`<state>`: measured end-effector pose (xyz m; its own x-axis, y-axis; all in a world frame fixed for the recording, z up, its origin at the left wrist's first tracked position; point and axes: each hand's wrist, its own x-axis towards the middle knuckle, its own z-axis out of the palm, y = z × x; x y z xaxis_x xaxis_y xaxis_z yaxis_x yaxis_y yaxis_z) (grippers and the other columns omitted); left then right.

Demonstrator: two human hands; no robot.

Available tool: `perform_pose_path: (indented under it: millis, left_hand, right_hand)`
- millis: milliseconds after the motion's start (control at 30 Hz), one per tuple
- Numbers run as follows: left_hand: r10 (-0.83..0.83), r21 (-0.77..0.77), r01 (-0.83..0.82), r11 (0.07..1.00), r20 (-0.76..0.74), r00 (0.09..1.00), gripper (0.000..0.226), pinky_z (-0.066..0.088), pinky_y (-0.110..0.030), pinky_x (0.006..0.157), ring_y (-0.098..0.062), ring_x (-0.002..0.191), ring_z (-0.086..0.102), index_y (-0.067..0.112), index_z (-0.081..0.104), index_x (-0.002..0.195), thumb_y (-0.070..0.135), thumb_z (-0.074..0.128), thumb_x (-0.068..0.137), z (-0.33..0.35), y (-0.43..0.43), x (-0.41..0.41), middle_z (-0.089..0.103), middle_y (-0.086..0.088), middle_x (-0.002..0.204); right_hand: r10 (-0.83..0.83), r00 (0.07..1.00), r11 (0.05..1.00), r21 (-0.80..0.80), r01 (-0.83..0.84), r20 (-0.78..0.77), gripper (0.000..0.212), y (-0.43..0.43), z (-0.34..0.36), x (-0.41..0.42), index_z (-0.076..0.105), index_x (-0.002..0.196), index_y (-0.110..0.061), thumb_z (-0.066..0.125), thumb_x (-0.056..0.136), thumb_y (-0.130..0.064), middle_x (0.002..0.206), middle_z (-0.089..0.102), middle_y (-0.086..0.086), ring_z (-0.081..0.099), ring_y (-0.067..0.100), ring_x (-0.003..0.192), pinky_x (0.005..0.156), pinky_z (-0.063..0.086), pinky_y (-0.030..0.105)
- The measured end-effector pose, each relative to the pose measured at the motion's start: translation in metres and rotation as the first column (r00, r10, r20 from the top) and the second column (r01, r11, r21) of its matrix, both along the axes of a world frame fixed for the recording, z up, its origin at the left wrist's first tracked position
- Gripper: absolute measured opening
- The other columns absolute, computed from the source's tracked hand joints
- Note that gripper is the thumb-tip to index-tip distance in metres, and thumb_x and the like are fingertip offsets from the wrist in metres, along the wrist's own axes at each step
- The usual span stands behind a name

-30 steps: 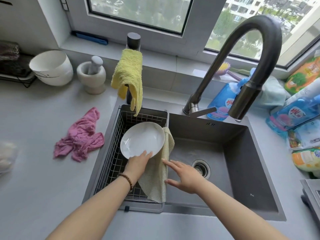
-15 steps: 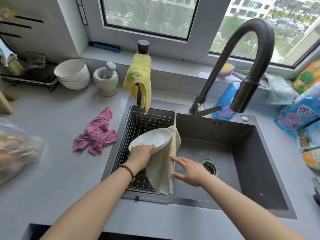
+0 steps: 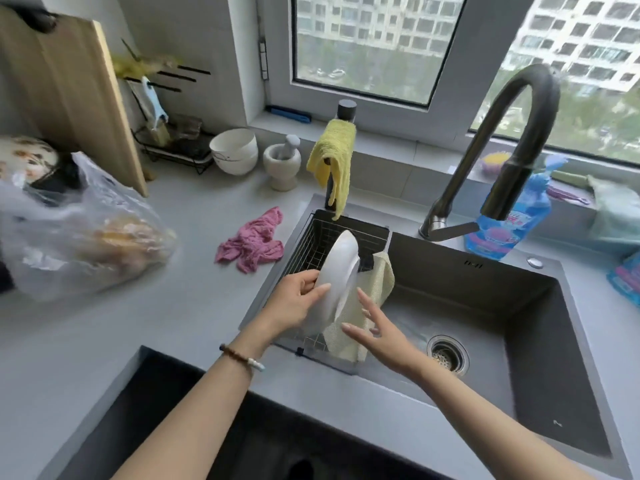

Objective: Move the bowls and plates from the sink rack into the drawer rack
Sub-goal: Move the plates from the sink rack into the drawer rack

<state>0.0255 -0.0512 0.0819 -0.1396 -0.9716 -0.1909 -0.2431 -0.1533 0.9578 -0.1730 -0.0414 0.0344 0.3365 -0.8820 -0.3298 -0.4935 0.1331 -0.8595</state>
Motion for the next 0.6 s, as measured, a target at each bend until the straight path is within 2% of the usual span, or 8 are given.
perform_pose_path:
  millis: [100,233,267,367,467,533,600]
  left_hand:
    - [0.149,0.050,-0.145,0.988,-0.074,0.986,0.024,0.056,-0.038,0.079,-0.021,0.099,0.067,0.015,0.064,0.114,0.022,0.055,0.093,0.008,0.059,0.001,0.072,-0.003,0.106]
    - [0.369,0.075,-0.362,0.929,-0.136,0.919,0.031,0.055,-0.036,0.086,-0.019,0.100,0.067,0.014,0.061,0.122,0.020,0.057,0.092,0.024,0.150,0.009,0.071,-0.003,0.109]
    - [0.411,0.071,-0.404,0.912,-0.145,0.900,0.030,0.056,-0.035,0.085,-0.018,0.100,0.068,0.014,0.061,0.121,0.019,0.056,0.092,0.031,0.175,0.012,0.072,-0.003,0.108]
    - [0.520,0.047,-0.521,0.853,-0.165,0.838,0.027,0.057,-0.026,0.077,-0.012,0.095,0.069,0.016,0.063,0.118,0.018,0.055,0.092,0.053,0.247,0.023,0.073,0.000,0.103]
    - [0.654,0.038,-0.659,0.751,-0.177,0.735,0.026,0.056,-0.029,0.082,-0.012,0.099,0.068,0.019,0.064,0.115,0.022,0.057,0.090,0.069,0.324,0.039,0.072,0.000,0.107]
    - [0.736,0.036,-0.744,0.667,-0.186,0.651,0.031,0.054,-0.032,0.084,-0.016,0.104,0.065,0.018,0.064,0.118,0.025,0.058,0.089,0.076,0.375,0.051,0.071,-0.001,0.111]
    - [0.800,0.044,-0.813,0.580,-0.216,0.560,0.030,0.054,-0.025,0.076,-0.016,0.103,0.065,0.015,0.064,0.118,0.023,0.057,0.089,0.079,0.426,0.060,0.071,-0.003,0.110]
  right_hand:
    - [0.099,0.986,0.995,-0.009,-0.099,0.131,0.099,0.035,0.004,0.017,0.016,0.148,-0.044,0.068,0.067,-0.065,0.157,0.023,-0.011,0.026,0.008,0.143,0.118,0.027,0.040]
    - [0.275,0.939,0.961,-0.091,-0.262,0.208,0.091,0.100,0.009,0.041,0.014,0.147,-0.041,0.073,0.077,-0.044,0.157,0.020,-0.012,0.024,0.008,0.144,0.118,0.026,0.036]
    - [0.320,0.922,0.947,-0.105,-0.304,0.219,0.090,0.118,0.011,0.047,0.014,0.146,-0.043,0.073,0.078,-0.045,0.156,0.021,-0.013,0.024,0.009,0.144,0.116,0.028,0.036]
    - [0.434,0.867,0.900,-0.155,-0.407,0.245,0.099,0.171,0.021,0.068,0.014,0.147,-0.048,0.070,0.068,-0.066,0.151,0.021,-0.022,0.025,0.007,0.143,0.115,0.032,0.040]
    - [0.558,0.787,0.829,-0.226,-0.512,0.264,0.097,0.223,0.032,0.096,0.013,0.147,-0.047,0.073,0.072,-0.056,0.150,0.016,-0.031,0.019,-0.005,0.141,0.118,0.026,0.034]
    - [0.629,0.728,0.777,-0.244,-0.579,0.274,0.099,0.259,0.036,0.117,0.012,0.148,-0.044,0.075,0.072,-0.052,0.152,0.013,-0.029,0.017,-0.005,0.142,0.118,0.025,0.035]
    - [0.667,0.687,0.744,-0.206,-0.636,0.289,0.112,0.299,0.034,0.138,0.006,0.151,-0.038,0.077,0.066,-0.058,0.156,0.006,-0.026,0.012,-0.001,0.145,0.121,0.021,0.038]
